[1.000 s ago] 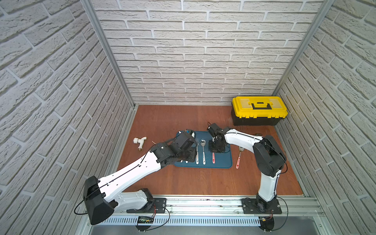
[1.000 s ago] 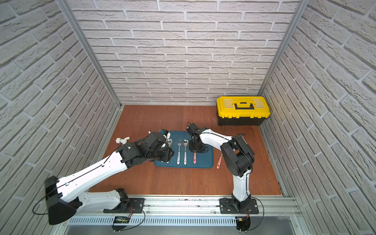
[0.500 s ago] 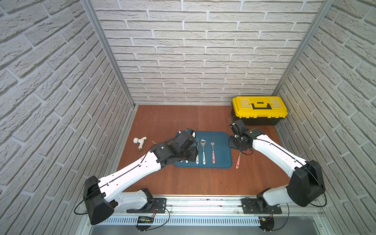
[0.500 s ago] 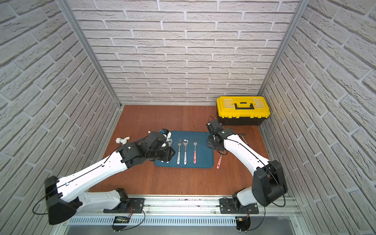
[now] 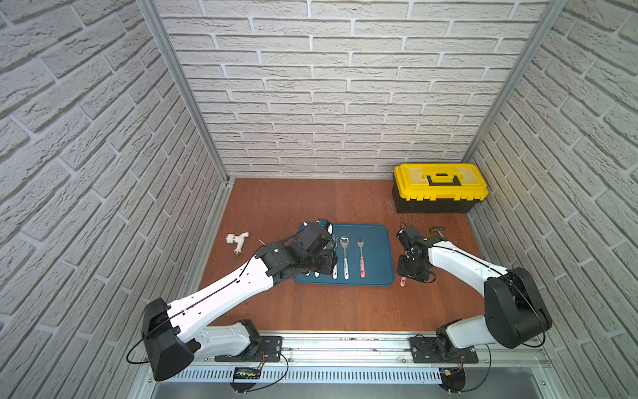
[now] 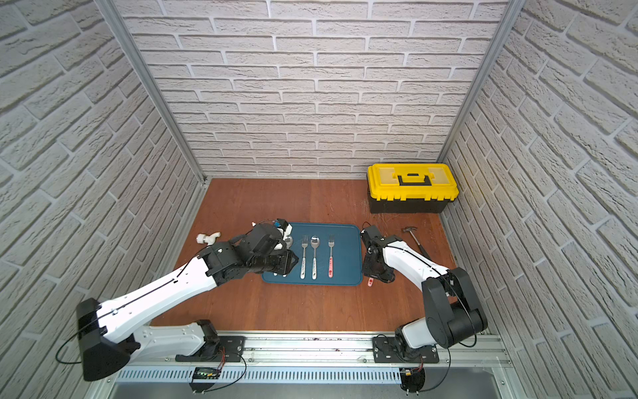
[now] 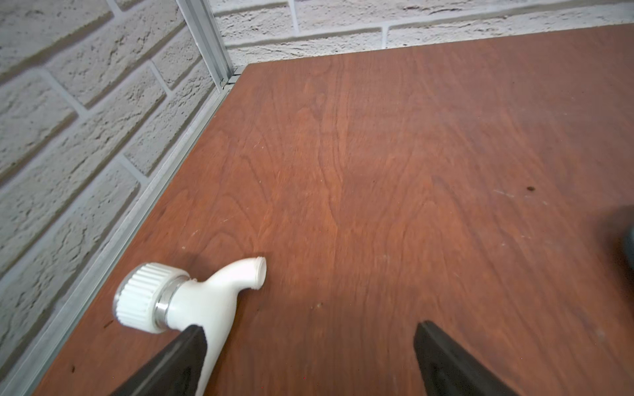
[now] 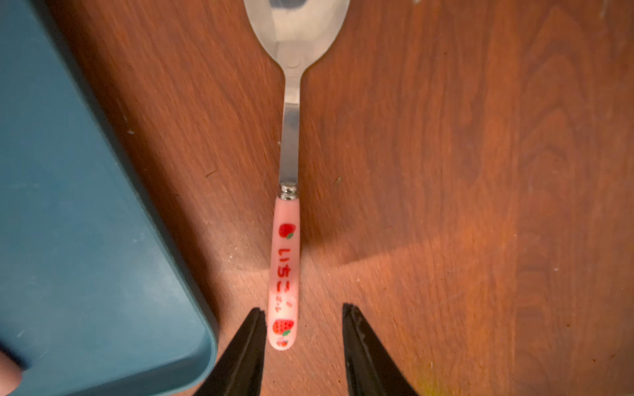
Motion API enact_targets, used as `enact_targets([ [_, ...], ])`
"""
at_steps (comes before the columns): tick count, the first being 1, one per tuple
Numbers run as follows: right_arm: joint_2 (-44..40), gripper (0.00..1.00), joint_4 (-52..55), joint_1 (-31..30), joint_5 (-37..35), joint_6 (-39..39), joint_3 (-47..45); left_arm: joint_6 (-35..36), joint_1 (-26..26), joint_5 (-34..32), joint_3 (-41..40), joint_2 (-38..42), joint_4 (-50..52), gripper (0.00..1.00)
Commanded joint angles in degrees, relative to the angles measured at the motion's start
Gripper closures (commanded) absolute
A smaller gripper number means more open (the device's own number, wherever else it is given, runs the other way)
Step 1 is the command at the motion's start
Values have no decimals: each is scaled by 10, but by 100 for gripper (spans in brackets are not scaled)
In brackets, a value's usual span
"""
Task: Set the spoon and fork side by side
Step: Pick up the spoon from the center of the board.
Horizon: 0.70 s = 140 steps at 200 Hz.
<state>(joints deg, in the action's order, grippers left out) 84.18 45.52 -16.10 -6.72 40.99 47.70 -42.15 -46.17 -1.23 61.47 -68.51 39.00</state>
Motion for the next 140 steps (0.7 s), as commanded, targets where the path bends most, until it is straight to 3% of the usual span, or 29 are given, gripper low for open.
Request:
enact_targets([
  [1, 19, 58, -29, 6, 7, 8, -3, 7, 5, 4, 1, -4, -9, 55],
  [33, 59, 62, -43, 11, 12, 5, 0, 5, 5, 3, 0, -4, -11, 55],
  [96, 62, 84, -61, 12, 16, 9, -17, 4, 5, 5, 8, -16, -9, 55],
  [140, 32, 85, -59, 9, 10, -3, -16, 4, 5, 3, 14, -25, -9, 54],
])
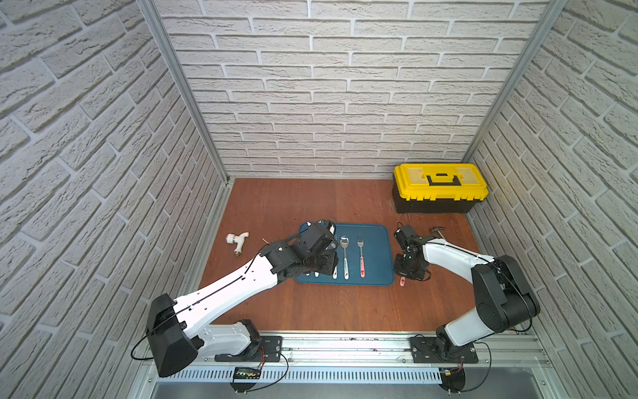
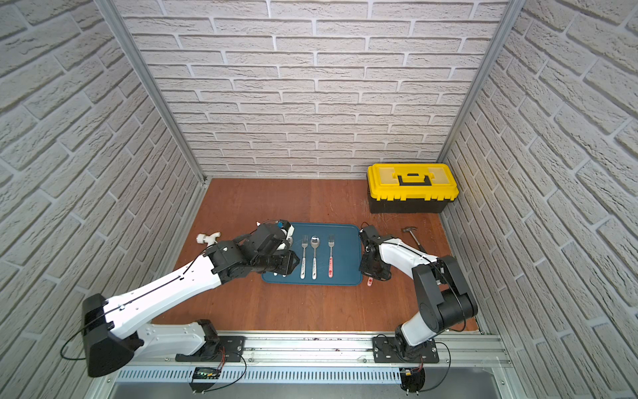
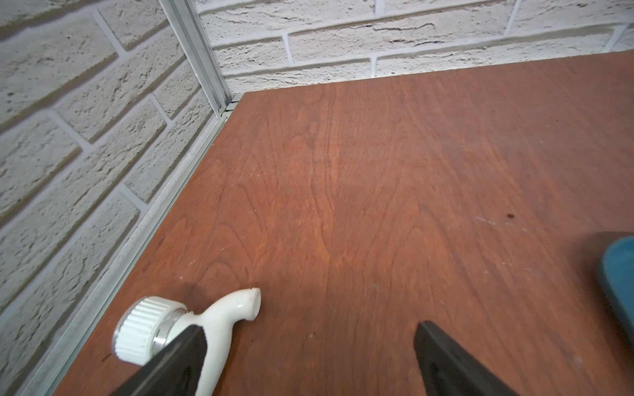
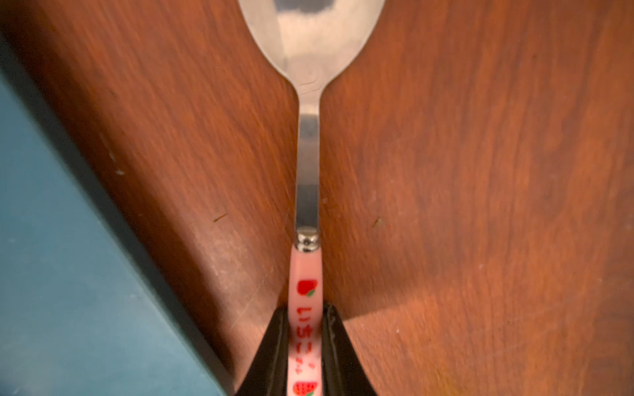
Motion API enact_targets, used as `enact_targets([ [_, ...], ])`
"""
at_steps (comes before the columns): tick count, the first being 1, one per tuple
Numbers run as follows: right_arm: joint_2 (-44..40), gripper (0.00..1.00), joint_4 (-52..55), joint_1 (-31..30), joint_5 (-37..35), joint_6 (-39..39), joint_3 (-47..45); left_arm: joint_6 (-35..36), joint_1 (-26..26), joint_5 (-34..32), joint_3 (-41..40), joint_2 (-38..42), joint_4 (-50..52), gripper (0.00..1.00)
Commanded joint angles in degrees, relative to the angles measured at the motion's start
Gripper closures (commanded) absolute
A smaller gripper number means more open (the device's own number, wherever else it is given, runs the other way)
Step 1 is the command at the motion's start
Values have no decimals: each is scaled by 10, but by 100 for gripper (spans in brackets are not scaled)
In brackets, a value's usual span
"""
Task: Set the spoon and fork side by side
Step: Pick up the spoon from the center of the board, then place the spoon on the tray.
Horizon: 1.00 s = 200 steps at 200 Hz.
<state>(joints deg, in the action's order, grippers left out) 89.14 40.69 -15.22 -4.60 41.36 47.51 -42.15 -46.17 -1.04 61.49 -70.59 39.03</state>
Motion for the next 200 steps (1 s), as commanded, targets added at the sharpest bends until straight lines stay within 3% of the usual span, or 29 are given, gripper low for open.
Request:
enact_targets([
  [1, -19, 85, -10, 0, -11, -8, -14, 5, 5, 1, 13, -4, -9, 54],
  [69, -49, 84, 28, -88, -38, -29, 66, 22, 12, 9, 52, -34, 10, 54],
  [124, 27, 84, 26, -146, -11, -39, 132, 15, 12, 6, 44, -26, 6, 54],
  [200, 105, 84, 8, -165, 32, -26, 164, 8, 12, -5, 30, 2, 15, 54],
])
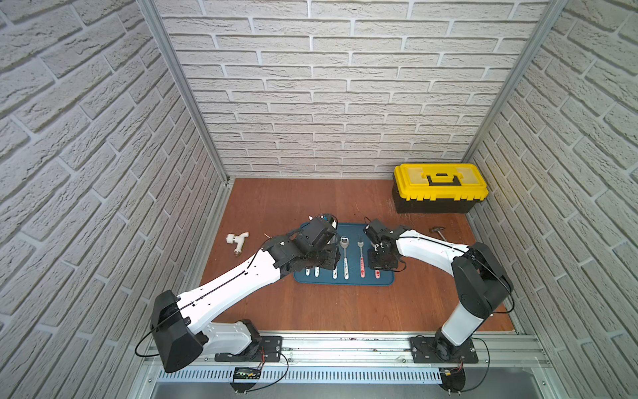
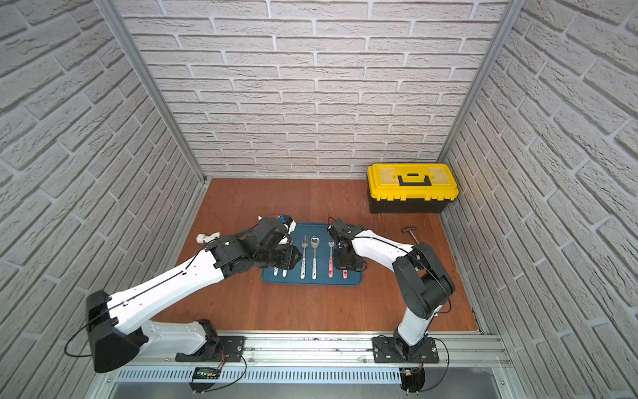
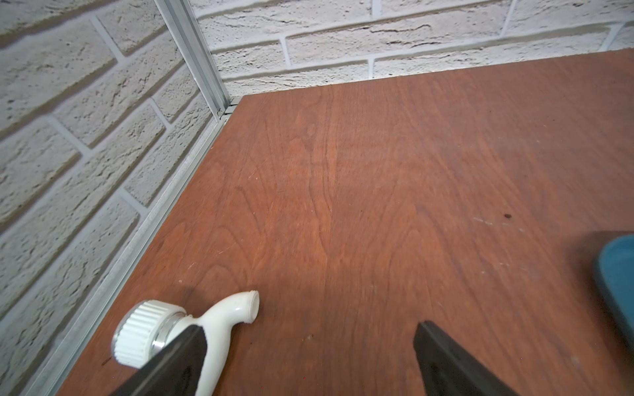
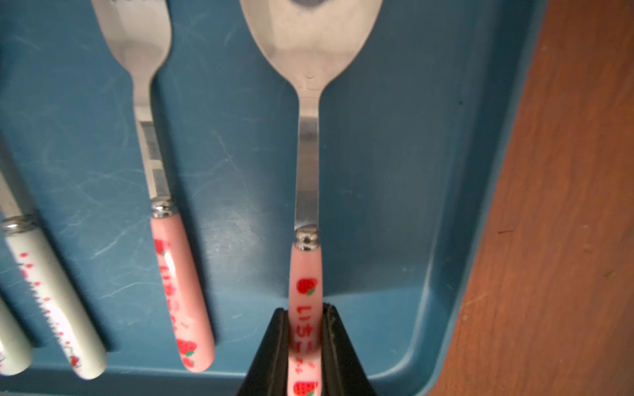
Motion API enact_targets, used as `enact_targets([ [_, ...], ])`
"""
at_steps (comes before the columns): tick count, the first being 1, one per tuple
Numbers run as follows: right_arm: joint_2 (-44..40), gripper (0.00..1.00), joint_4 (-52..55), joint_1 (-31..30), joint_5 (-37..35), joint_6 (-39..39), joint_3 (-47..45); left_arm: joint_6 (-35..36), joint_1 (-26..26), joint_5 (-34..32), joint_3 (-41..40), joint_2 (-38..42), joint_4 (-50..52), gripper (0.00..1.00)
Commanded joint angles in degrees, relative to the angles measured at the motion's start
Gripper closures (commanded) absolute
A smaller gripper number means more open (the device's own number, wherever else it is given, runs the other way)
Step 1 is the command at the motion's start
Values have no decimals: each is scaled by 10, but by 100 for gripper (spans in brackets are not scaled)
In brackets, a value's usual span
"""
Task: Set the spoon and fork side by side
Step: Place the spoon on the tray.
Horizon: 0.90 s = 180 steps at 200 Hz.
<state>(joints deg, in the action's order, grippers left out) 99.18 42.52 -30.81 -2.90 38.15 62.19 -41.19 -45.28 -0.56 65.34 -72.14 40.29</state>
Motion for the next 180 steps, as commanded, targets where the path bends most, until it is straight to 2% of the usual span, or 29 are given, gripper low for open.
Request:
enact_targets([
  [1, 5, 84, -11, -9, 15, 6, 18, -2, 3, -10, -8, 18, 3, 54],
  [79, 31, 84, 9, -15, 2, 11, 50, -1, 3, -13, -11, 24, 2, 54],
  [180, 47, 84, -2, -16, -1, 22, 27, 1, 5, -4, -8, 12, -5, 54],
])
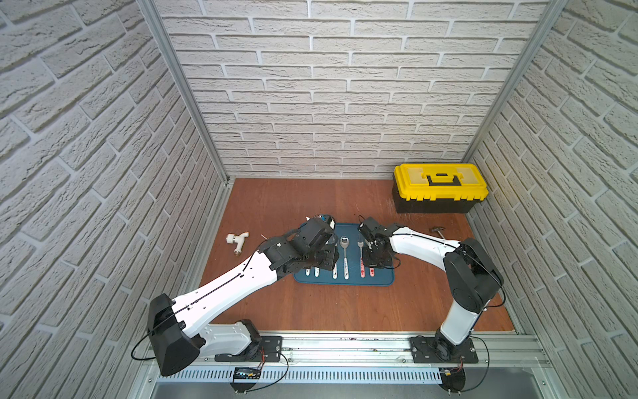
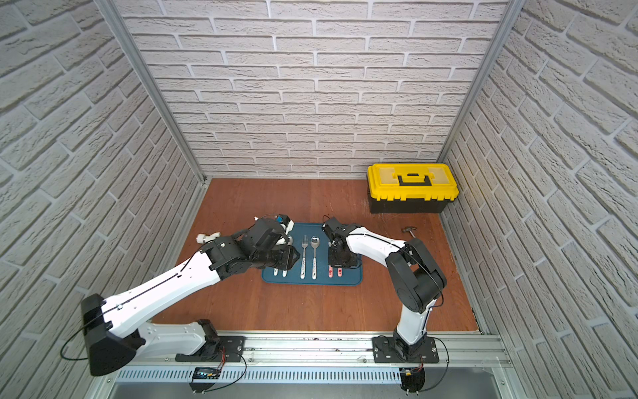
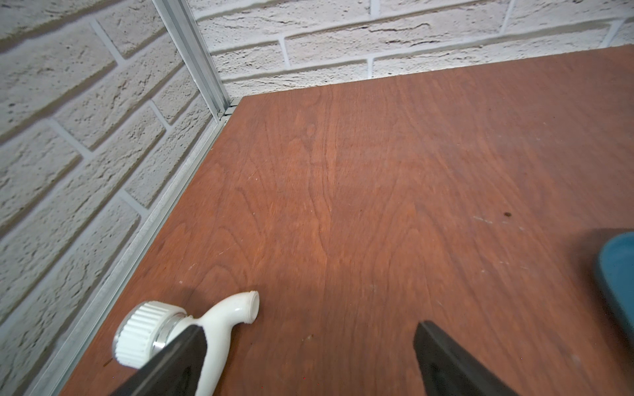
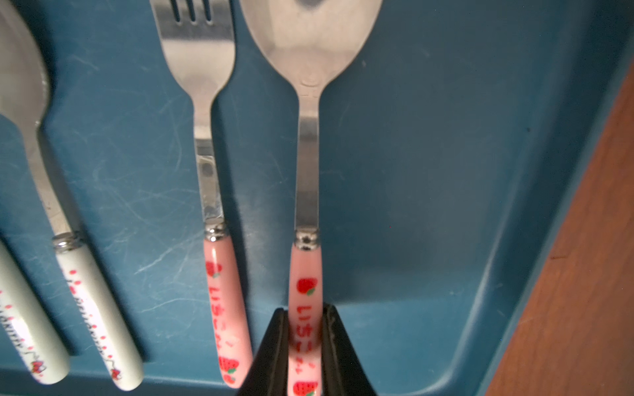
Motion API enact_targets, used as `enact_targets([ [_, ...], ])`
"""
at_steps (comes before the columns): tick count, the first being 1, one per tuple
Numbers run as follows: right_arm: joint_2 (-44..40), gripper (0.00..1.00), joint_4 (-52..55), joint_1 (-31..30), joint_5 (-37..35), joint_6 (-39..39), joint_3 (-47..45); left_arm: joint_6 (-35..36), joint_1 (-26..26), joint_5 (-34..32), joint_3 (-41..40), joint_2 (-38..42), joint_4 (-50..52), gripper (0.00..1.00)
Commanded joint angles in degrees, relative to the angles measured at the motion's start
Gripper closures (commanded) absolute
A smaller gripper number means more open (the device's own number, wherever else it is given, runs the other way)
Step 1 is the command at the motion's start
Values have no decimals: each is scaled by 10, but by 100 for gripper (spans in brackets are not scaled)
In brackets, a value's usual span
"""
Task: Set the spoon and fork side by side
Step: Place the spoon on the tray.
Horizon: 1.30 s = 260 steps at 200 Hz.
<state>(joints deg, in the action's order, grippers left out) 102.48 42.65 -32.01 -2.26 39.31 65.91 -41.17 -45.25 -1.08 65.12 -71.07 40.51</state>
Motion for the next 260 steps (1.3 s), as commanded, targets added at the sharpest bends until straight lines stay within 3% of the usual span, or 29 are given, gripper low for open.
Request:
enact_targets([
  [1, 14, 84, -3, -4, -7, 10, -10, 0, 4, 1, -6, 1, -7, 54],
  [56, 17, 83, -9, -4, -9, 16, -12, 0, 4, -1, -8, 3, -6, 54],
  [143, 0, 70, 0, -4, -21, 16, -14, -1, 4, 3, -10, 1, -10, 54],
  [205, -91, 63, 45, -4, -40, 13, 8, 9, 4, -13, 11, -2, 8, 52],
  [216, -120, 62, 65, -4, -49, 13, 17, 13, 5, -20, 19, -3, 16, 49],
  [229, -158, 59, 83, -4, -62, 8, 26, 15, 6, -30, 30, -4, 24, 37],
  [234, -173, 58, 91, -4, -72, 7, 31, 19, 6, -35, 35, -3, 28, 26],
  [238, -185, 58, 97, -4, -79, 4, 35, 21, 7, -39, 39, -3, 31, 6],
  [240, -191, 57, 100, -3, -81, 1, 37, 22, 8, -41, 42, -4, 34, 3],
  [248, -214, 50, 113, -2, -106, -9, 45, 29, 13, -55, 53, -2, 46, 2],
  [254, -230, 37, 122, -1, -128, -17, 52, 34, 18, -69, 62, -3, 57, 2],
  [257, -239, 26, 124, 0, -139, -26, 53, 37, 22, -79, 68, -3, 66, 2],
  [260, -246, 5, 125, 1, -150, -35, 55, 37, 27, -87, 74, -4, 74, 2],
])
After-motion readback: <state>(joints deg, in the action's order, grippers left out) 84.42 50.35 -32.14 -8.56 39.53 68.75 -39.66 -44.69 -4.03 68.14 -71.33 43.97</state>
